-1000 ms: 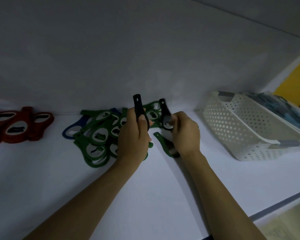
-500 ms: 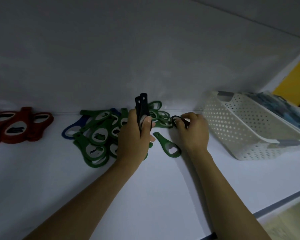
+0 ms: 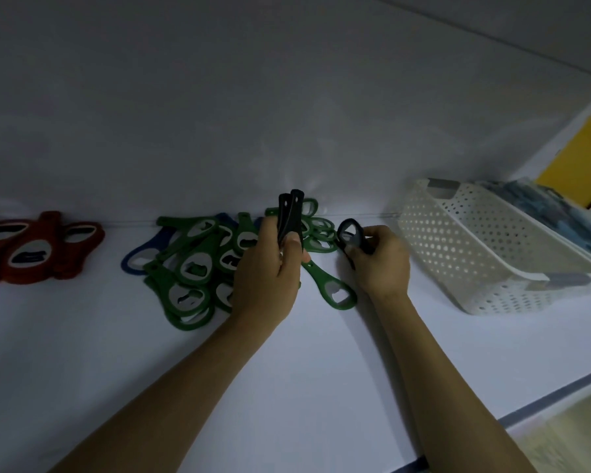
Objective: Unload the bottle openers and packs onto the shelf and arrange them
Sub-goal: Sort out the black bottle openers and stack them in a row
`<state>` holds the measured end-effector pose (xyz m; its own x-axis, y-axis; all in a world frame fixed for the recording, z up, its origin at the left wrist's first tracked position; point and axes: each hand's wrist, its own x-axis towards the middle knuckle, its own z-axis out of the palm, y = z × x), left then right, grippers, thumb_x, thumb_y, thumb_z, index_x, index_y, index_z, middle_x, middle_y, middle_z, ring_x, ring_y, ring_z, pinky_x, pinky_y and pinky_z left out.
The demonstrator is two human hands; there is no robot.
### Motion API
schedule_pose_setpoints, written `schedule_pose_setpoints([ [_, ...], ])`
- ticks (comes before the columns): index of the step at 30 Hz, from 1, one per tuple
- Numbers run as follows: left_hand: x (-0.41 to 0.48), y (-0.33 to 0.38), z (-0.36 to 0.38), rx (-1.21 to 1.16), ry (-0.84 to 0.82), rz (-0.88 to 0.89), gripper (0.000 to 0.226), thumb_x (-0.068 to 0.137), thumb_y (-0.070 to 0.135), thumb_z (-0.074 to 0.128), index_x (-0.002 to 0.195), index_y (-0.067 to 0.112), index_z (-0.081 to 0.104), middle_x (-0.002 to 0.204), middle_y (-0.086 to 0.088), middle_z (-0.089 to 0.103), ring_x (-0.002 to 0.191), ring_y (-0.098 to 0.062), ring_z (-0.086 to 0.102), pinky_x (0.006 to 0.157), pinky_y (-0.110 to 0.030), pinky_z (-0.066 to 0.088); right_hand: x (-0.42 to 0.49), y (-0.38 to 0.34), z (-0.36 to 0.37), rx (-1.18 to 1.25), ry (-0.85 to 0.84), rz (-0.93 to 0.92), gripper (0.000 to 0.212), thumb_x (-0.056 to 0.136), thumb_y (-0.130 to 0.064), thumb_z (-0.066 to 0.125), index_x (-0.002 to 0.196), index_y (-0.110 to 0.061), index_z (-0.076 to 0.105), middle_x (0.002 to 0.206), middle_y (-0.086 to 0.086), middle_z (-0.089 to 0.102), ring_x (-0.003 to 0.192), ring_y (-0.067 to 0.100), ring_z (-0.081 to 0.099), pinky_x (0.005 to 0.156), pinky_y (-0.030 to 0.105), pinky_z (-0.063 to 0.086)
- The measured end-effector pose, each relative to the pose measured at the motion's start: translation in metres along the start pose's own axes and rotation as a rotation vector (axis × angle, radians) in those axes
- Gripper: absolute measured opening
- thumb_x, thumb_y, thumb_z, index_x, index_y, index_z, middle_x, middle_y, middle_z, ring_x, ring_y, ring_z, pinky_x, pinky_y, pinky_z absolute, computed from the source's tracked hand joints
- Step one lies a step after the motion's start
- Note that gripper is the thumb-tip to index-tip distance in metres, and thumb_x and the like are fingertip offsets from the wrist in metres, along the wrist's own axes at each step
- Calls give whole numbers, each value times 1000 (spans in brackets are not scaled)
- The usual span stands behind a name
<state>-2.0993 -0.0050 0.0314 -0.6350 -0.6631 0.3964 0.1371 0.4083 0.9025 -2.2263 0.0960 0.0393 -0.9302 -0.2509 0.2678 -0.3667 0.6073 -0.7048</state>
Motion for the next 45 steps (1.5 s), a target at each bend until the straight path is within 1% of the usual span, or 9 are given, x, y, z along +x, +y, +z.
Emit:
schedule_pose_setpoints([
  [6, 0, 1, 0, 33, 8, 12, 15, 100, 23, 39, 112, 16, 45, 83, 11, 66, 49, -11, 58, 54, -42, 55, -12, -21, -7, 712, -104, 82, 13, 98, -17, 52, 92, -18, 63, 64, -4, 67, 40, 8, 53, 44, 18, 45],
  [12, 0, -2, -1, 91, 25, 39, 12, 98, 23, 45, 108, 16, 44, 78, 14, 59, 58, -11, 65, 57, -42, 56, -18, -28, -4, 753, -216, 126, 22, 90, 6, 55, 107, -8, 54, 86, 11, 65, 58, 8, 62, 50, 15, 48],
  [20, 1, -1, 0, 86, 40, 12, 27, 99, 23, 43, 124, 12, 42, 85, 13, 60, 66, -13, 67, 60, -43, 57, -17, -29, -7, 899, -134, 139, 13, 88, -19, 67, 76, -15, 64, 49, -10, 53, 44, 4, 44, 44, 16, 37],
  [24, 0, -1, -1, 104, 18, 65, 28, 97, 31, 46, 120, 14, 43, 85, 5, 64, 67, -17, 65, 61, -45, 56, -19, -30, -5, 925, -218, 61, 16, 94, -27, 58, 90, -22, 72, 58, -9, 58, 49, 6, 48, 49, 18, 41],
  [28, -2, -2, 1, 219, -109, 135, 39, 91, 43, 54, 122, 23, 43, 95, 6, 68, 75, -15, 67, 63, -36, 56, -22, -32, 0, 966, -403, -27, 28, 98, -27, 50, 97, -12, 72, 75, 14, 63, 59, 16, 58, 61, 27, 50],
  [31, -2, -6, 2, 252, -118, 131, 38, 93, 35, 52, 127, 19, 42, 98, 2, 69, 74, -16, 68, 61, -25, 50, -19, -26, 4, 692, -172, 19, 32, 100, -31, 46, 91, -11, 70, 80, 6, 69, 71, 17, 65, 65, 31, 52],
  [35, -1, -5, 3, 207, -65, 91, 32, 93, 32, 52, 117, 13, 44, 87, -3, 67, 66, -18, 66, 56, -29, 50, -8, -3, 1, -428, -8, -115, 27, 96, -28, 47, 117, -17, 59, 114, 7, 62, 110, 29, 52, 86, 38, 36],
  [40, -1, -2, 2, 106, -29, 26, 34, 89, 23, 59, 117, 12, 43, 90, -3, 66, 69, -23, 66, 63, -46, 57, -5, 1, 6, -451, -23, -137, 28, 93, -13, 45, 118, -16, 58, 106, 9, 66, 100, 30, 54, 74, 35, 40],
  [45, 1, -3, 1, 69, 42, 20, 42, 87, 16, 63, 121, 12, 40, 95, 1, 62, 75, -18, 66, 64, -45, 58, -7, -4, 5, -349, 268, -195, 27, 89, -2, 46, 108, -14, 62, 94, 11, 68, 87, 34, 59, 80, 39, 39],
])
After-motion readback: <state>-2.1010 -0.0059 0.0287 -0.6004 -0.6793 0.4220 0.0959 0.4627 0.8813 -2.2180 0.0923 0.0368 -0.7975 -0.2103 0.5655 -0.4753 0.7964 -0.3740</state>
